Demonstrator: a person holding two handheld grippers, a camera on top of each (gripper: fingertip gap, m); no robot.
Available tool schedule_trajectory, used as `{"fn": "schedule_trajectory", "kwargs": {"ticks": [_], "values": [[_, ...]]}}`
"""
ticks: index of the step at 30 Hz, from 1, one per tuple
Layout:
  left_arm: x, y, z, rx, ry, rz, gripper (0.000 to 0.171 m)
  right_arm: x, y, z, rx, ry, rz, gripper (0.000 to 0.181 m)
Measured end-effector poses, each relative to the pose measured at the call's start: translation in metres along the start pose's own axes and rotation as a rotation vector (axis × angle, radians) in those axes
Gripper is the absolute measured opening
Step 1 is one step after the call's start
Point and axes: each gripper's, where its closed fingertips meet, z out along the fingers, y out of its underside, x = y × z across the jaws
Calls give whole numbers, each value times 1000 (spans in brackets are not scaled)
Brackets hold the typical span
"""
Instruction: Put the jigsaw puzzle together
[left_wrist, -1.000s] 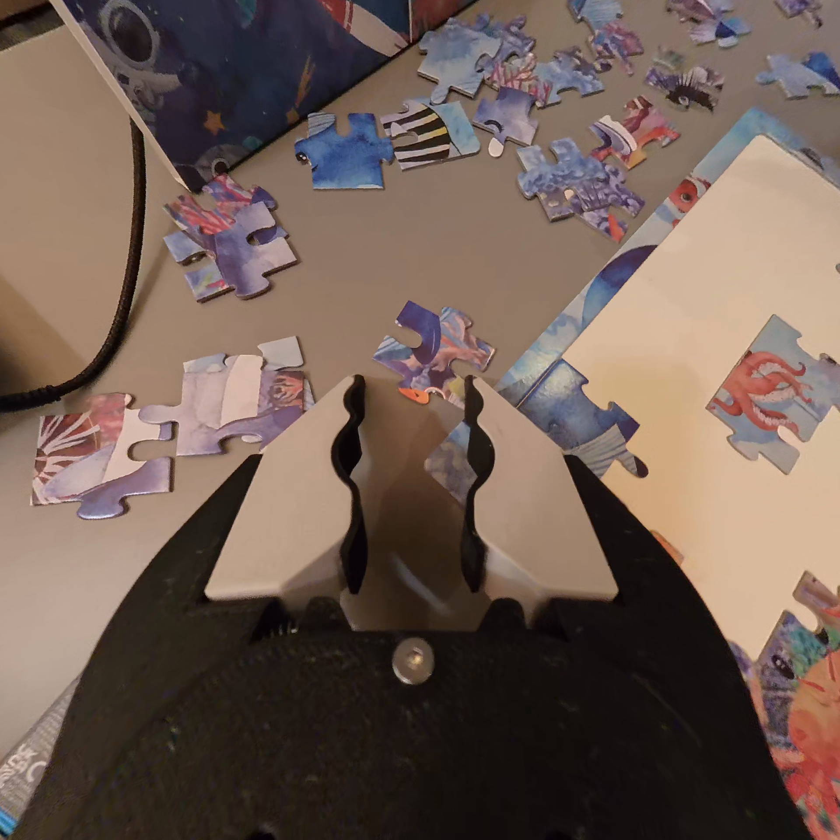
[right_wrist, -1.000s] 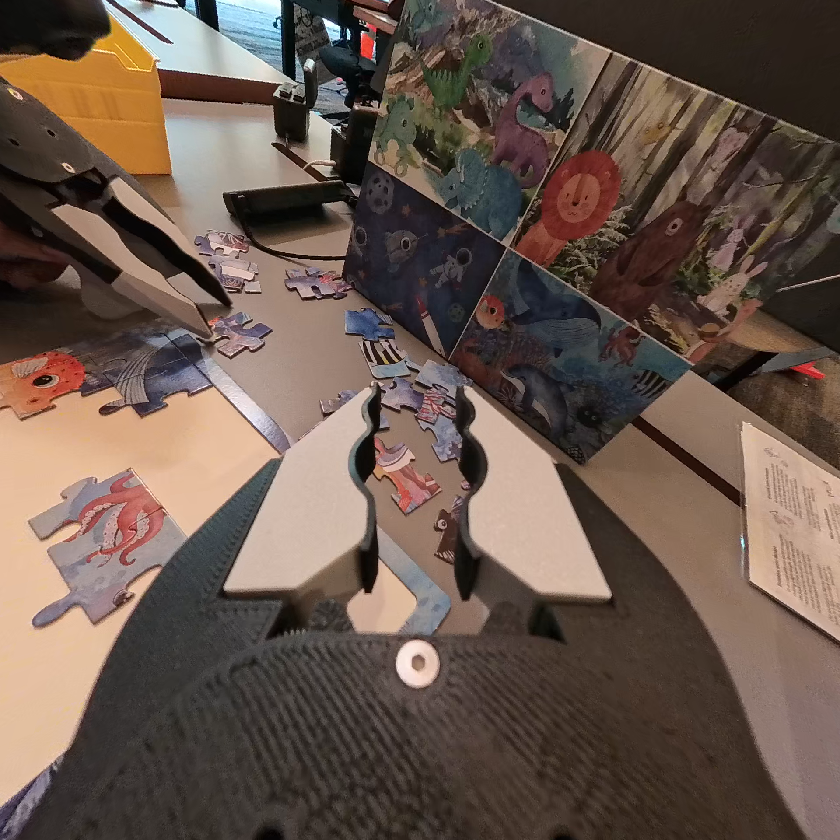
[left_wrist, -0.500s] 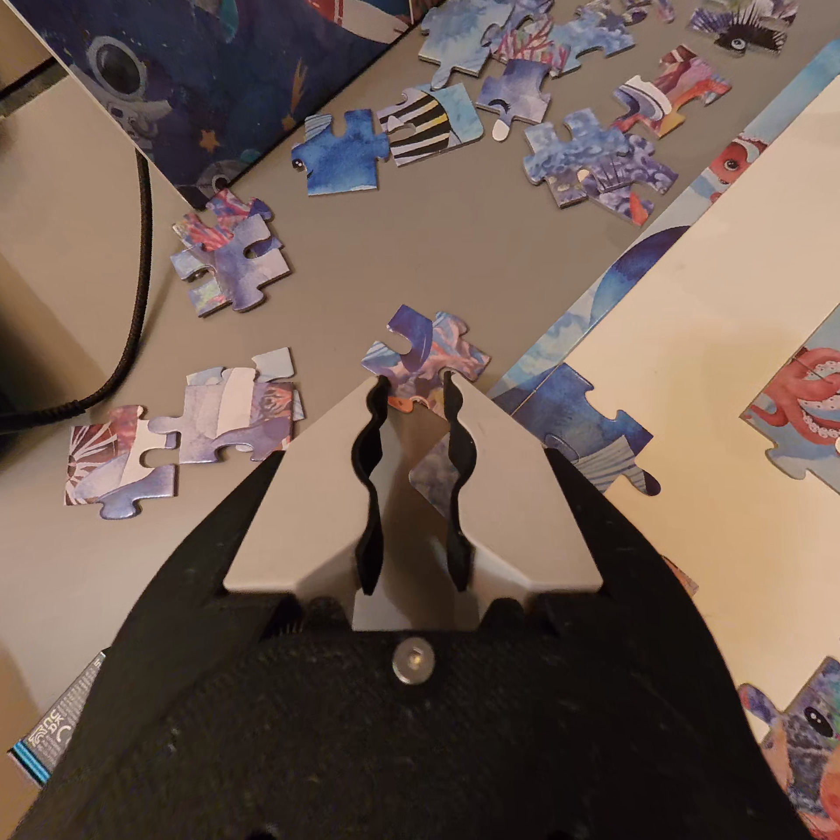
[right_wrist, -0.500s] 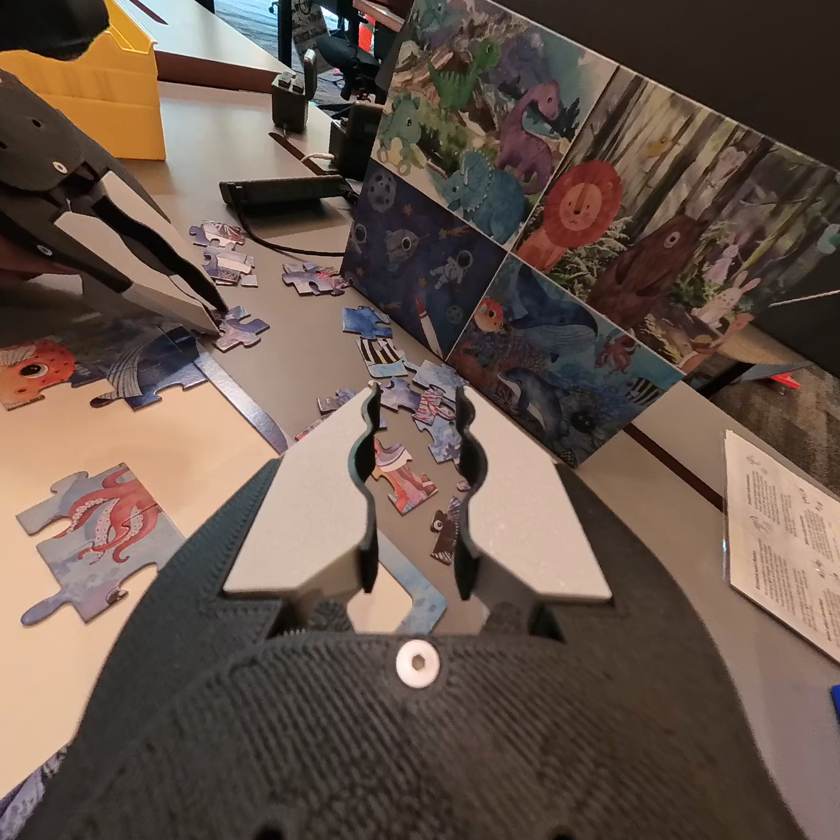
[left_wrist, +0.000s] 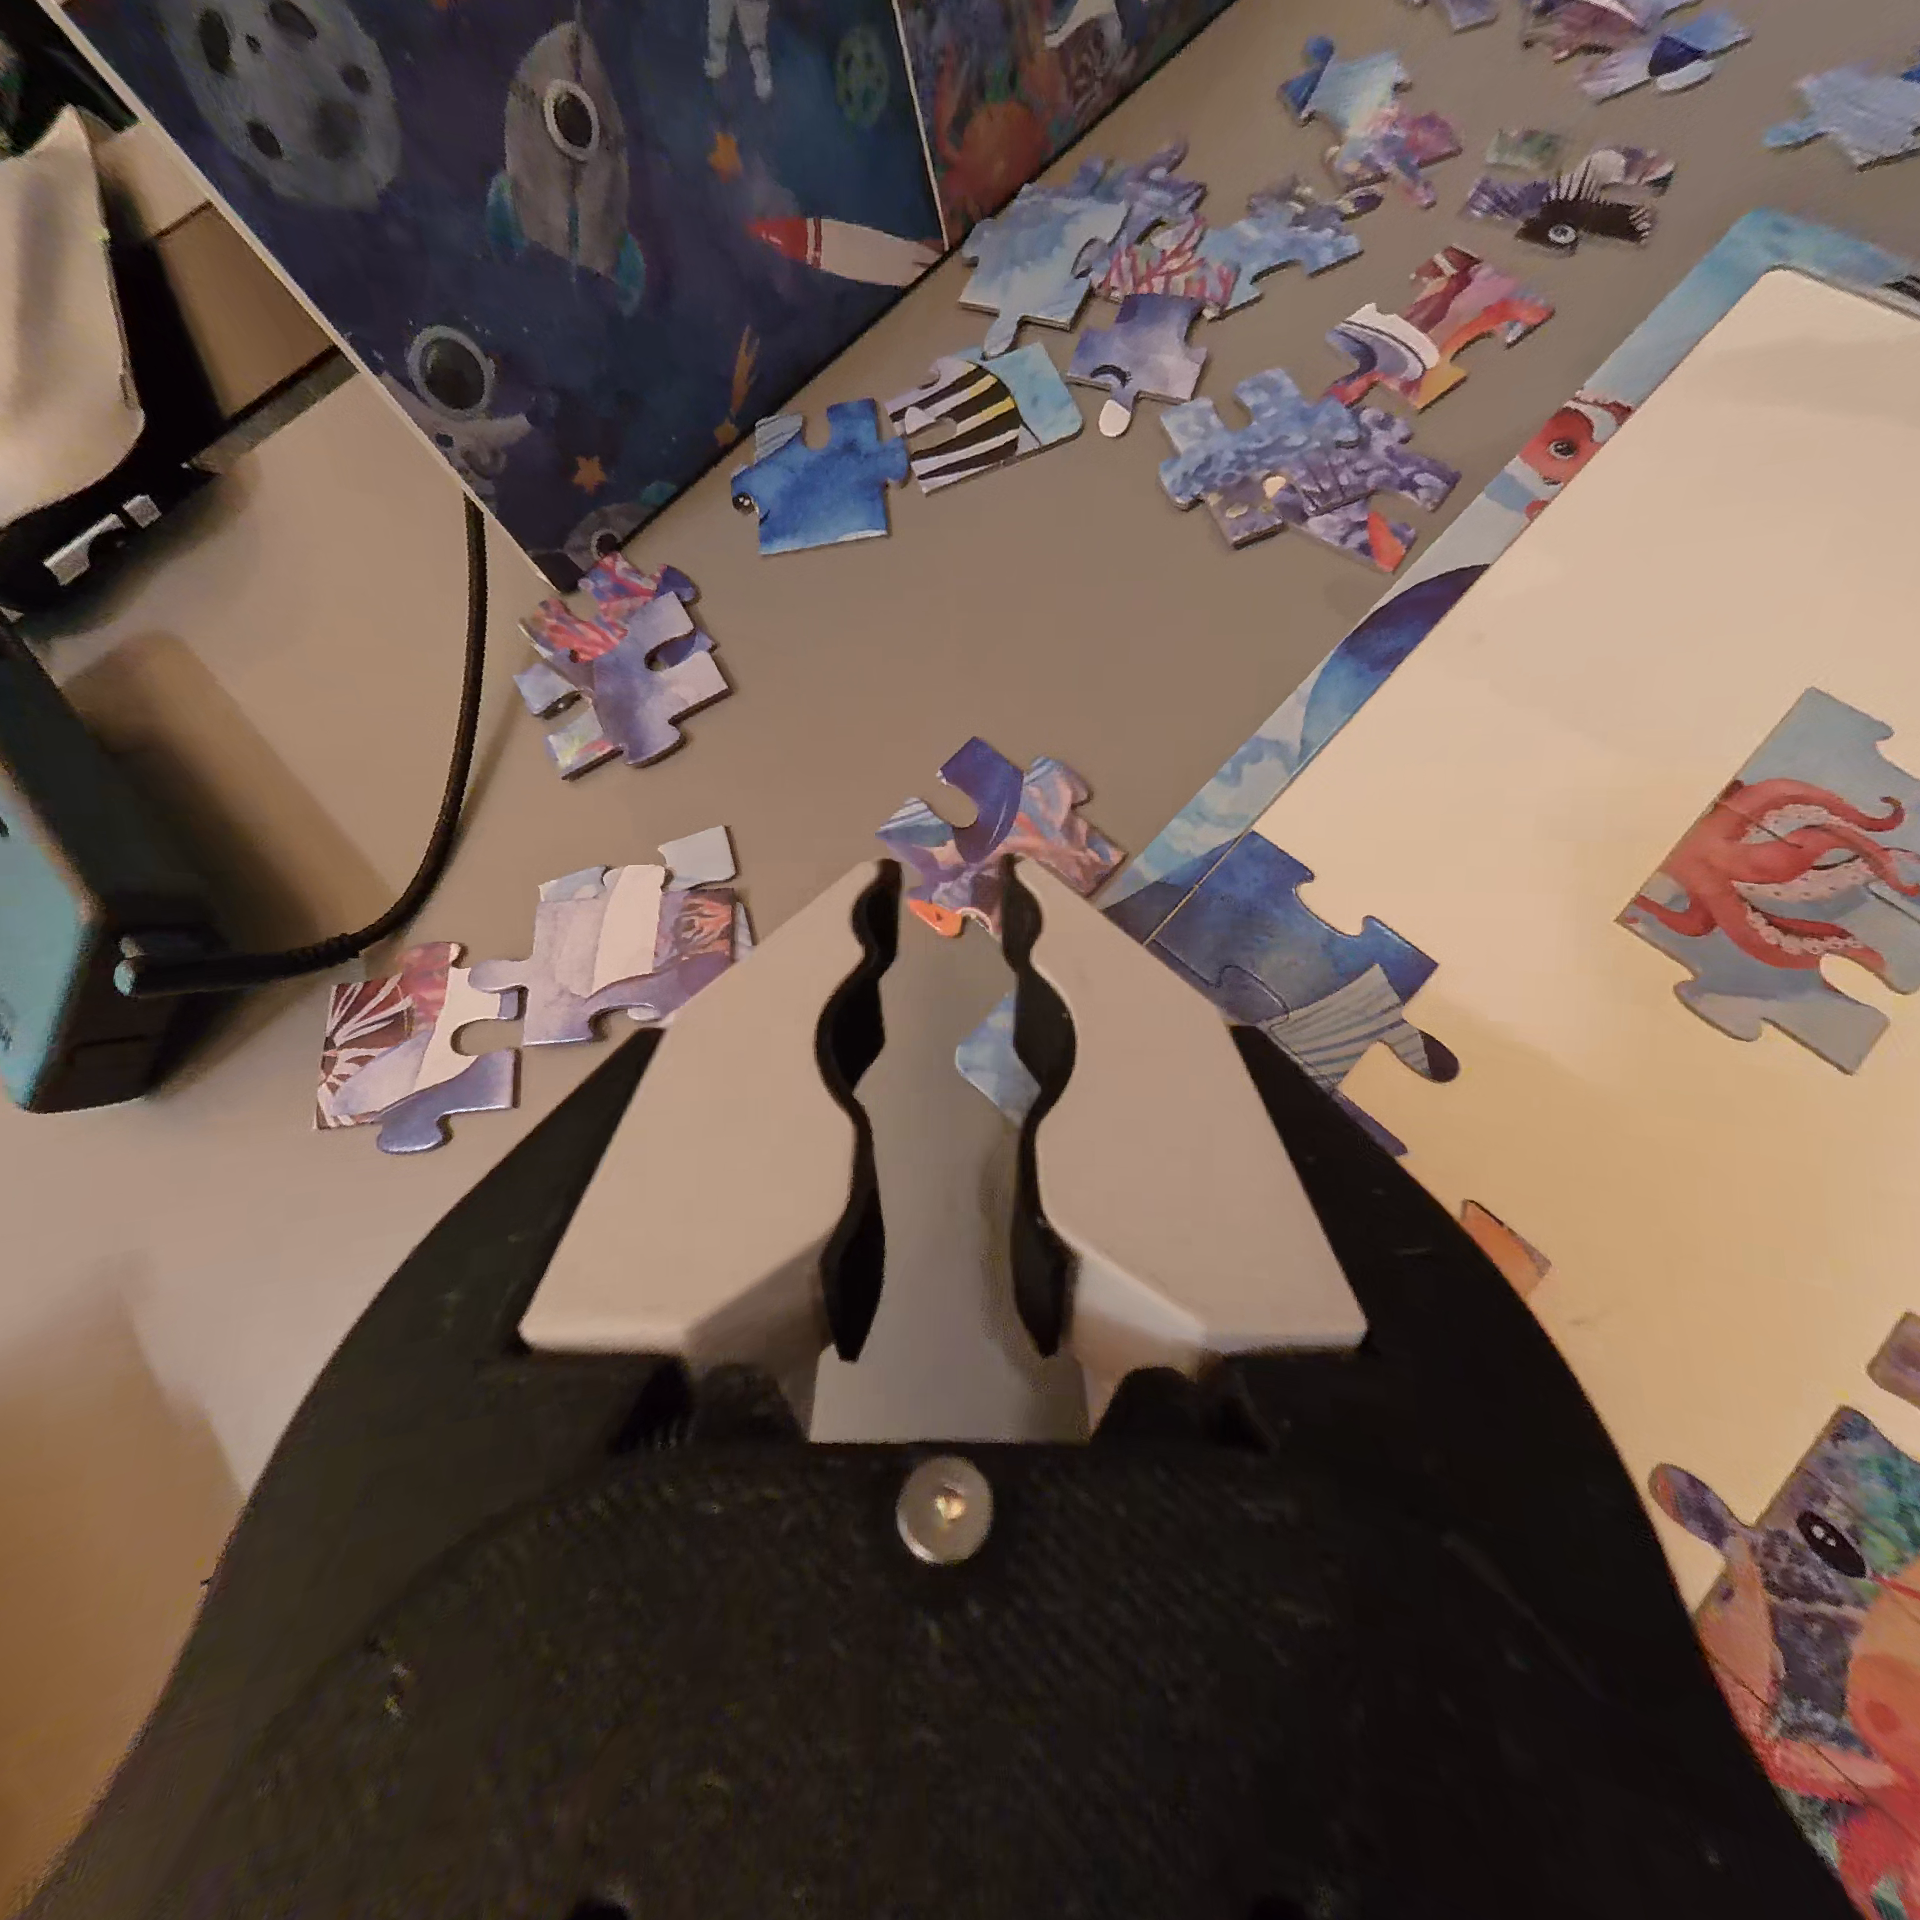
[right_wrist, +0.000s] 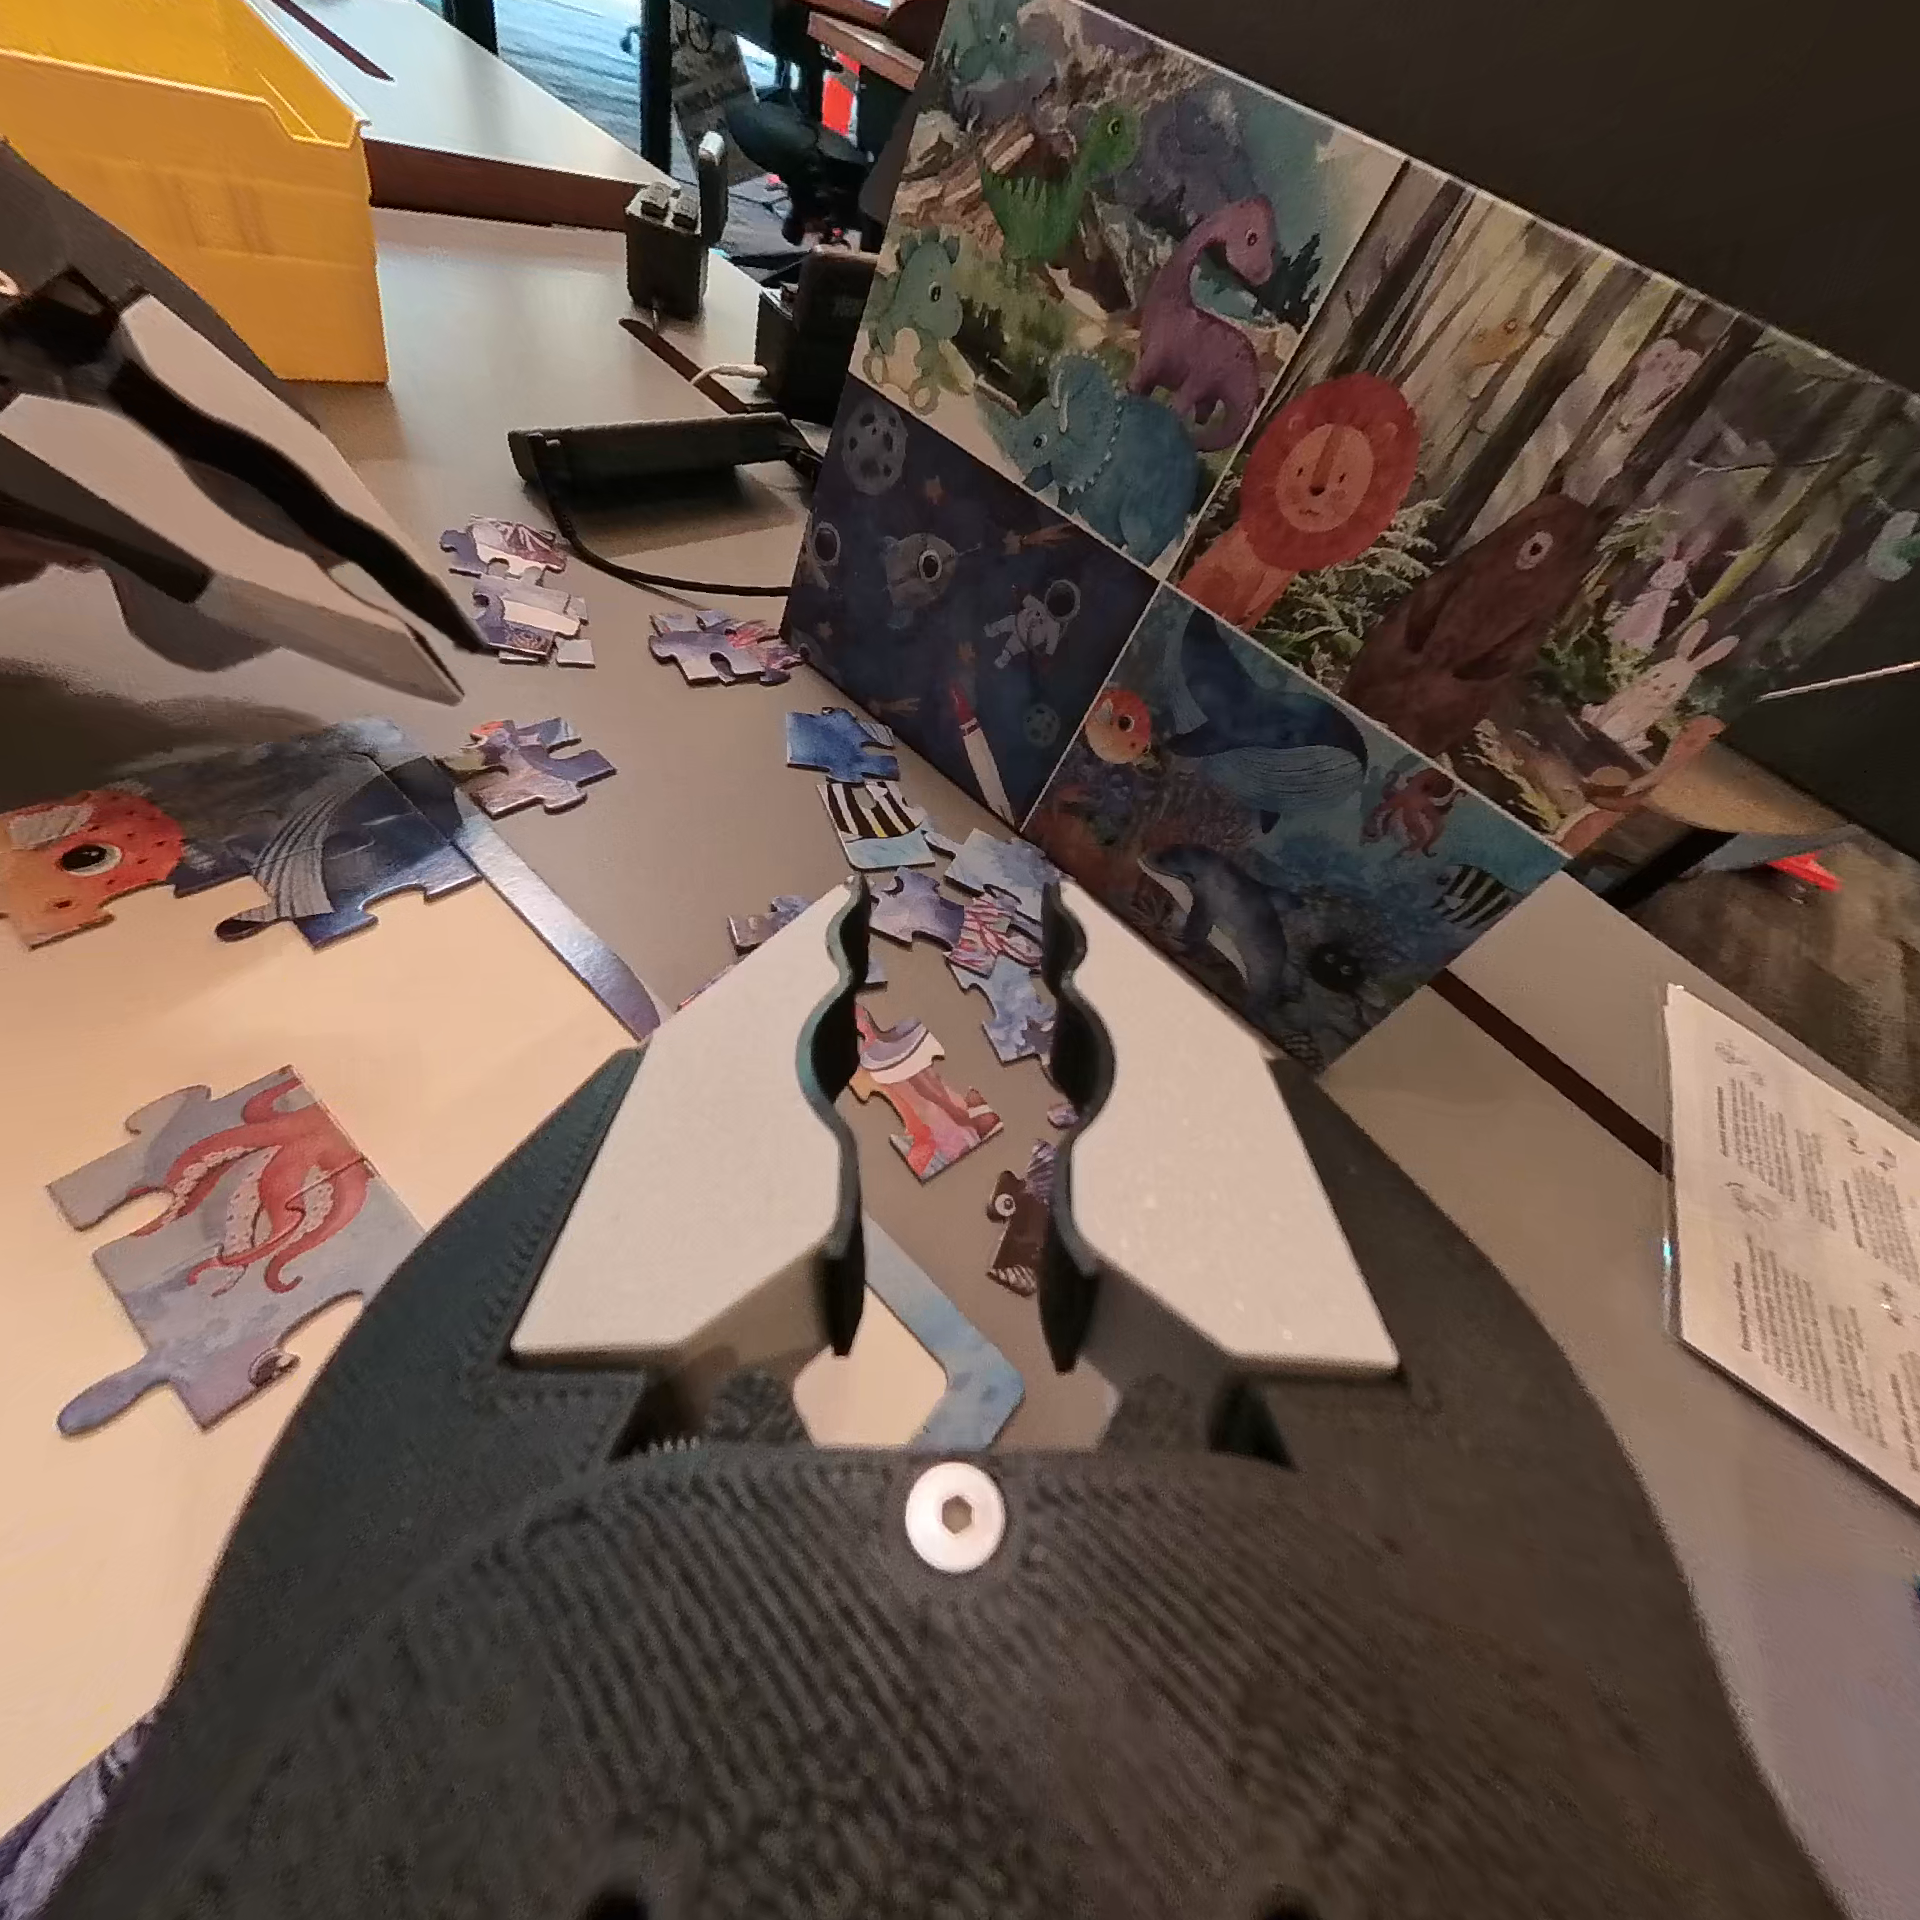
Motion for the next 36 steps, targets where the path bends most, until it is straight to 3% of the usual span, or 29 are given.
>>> {"fn": "schedule_trajectory", "kwargs": {"ticks": [4,6,9,15,25,29,31,36], "values": [[6,10,14,-53,65,-97,55,-1,3,2,-8,-8,6,32],[9,17,21,-98,62,-98,63,-2,3,3,-15,-1,-7,32],[2,15,22,-103,0,-73,56,-2,2,2,-15,6,-21,31],[-3,16,24,-92,17,-128,41,-3,-2,0,-4,6,-28,32],[-1,14,23,-85,28,-113,40,-1,-4,-2,4,16,-31,32],[2,14,21,-84,39,-92,28,-1,-4,-2,4,15,-32,32],[3,14,21,-91,42,-88,28,-2,-3,-1,-1,13,-34,32],[-2,14,26,-101,18,-111,50,-5,-3,0,-5,8,-45,32]]}}
